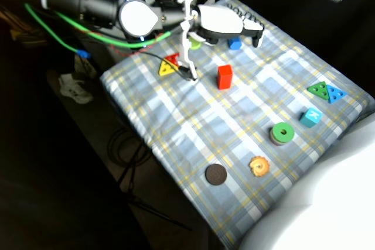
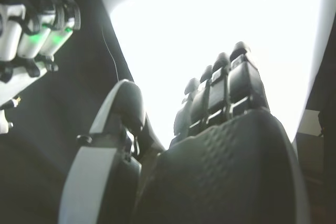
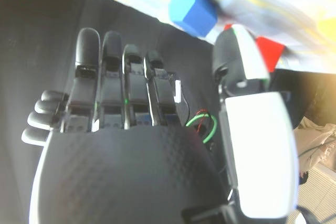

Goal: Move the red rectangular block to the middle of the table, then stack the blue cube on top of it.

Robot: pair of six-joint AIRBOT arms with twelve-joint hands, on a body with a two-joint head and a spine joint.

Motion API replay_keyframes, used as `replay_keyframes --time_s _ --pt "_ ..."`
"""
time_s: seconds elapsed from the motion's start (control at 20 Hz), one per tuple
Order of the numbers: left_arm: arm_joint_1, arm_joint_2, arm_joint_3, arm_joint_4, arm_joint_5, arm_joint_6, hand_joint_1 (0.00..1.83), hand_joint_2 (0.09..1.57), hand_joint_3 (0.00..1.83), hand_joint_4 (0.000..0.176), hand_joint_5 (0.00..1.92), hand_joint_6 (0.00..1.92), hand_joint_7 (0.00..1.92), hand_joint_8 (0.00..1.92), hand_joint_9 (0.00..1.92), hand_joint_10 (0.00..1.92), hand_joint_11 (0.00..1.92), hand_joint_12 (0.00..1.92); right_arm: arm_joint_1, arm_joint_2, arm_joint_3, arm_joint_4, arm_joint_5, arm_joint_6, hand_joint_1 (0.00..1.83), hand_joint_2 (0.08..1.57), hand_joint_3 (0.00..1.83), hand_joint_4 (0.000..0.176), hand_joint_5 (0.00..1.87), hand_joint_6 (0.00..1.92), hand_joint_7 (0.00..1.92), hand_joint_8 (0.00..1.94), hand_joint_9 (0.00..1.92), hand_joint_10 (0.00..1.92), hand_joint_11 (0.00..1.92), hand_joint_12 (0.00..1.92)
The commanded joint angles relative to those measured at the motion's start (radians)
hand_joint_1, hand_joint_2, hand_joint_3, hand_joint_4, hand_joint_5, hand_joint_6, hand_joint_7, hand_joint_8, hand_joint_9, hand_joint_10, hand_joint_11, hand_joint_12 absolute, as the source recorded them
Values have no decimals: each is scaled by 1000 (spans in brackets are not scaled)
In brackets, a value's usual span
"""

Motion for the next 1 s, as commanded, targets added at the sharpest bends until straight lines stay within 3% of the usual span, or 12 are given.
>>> replay_keyframes --time_s 0.0,0.15,0.25,0.35,0.4,0.55,0.6,0.7,0.8,0.95 --pt "-11 1 1 36 -127 -4 689 1512 1 23 0 0 0 0 0 0 0 0 7 -7 3 11 79 1 832 1122 0 0 200 7 256 11 205 591 0 1286" --pt "-12 -3 2 36 -127 -4 642 1516 2 32 0 0 0 0 0 0 0 0 7 -30 20 11 70 1 844 1082 0 0 232 9 286 6 235 618 0 1407" --pt "-14 -5 3 37 -125 -4 678 1508 0 19 0 0 0 0 0 0 0 0 7 -42 30 10 60 1 808 1148 15 0 213 6 251 2 189 621 0 1317" --pt "-14 -7 3 38 -125 -4 681 1509 0 25 0 0 0 0 0 0 0 0 7 -51 39 11 52 1 910 1087 0 0 419 32 433 19 331 677 0 1440" --pt "-14 -8 4 38 -125 -4 682 1507 0 33 0 0 0 0 0 0 0 0 7 -54 42 12 48 1 843 1155 6 0 384 10 401 4 210 811 0 1391" --pt "-15 -11 4 38 -125 -4 706 1503 0 13 0 0 0 0 0 0 0 0 7 -63 50 13 40 1 944 1128 0 0 547 59 570 68 200 1092 0 1481" --pt "-15 -12 5 38 -125 -4 754 1495 0 10 0 0 0 0 0 0 0 0 7 -66 52 16 39 1 959 1123 0 0 587 77 569 228 206 1177 0 1504" --pt "-15 -12 5 38 -125 -4 775 1491 0 22 0 0 0 0 0 0 0 0 7 -69 52 19 39 1 907 1156 3 0 602 96 381 775 185 1282 0 1513" --pt "-16 -14 6 38 -125 -4 773 1495 0 25 0 0 0 0 0 0 0 0 7 -75 52 19 39 1 894 1175 1 0 570 115 288 929 149 1348 0 1587" --pt "-16 -15 6 38 -126 -4 755 1491 0 32 0 0 0 0 0 0 0 0 7 -78 47 20 39 1 885 1142 0 0 488 291 295 997 169 1414 0 1675"
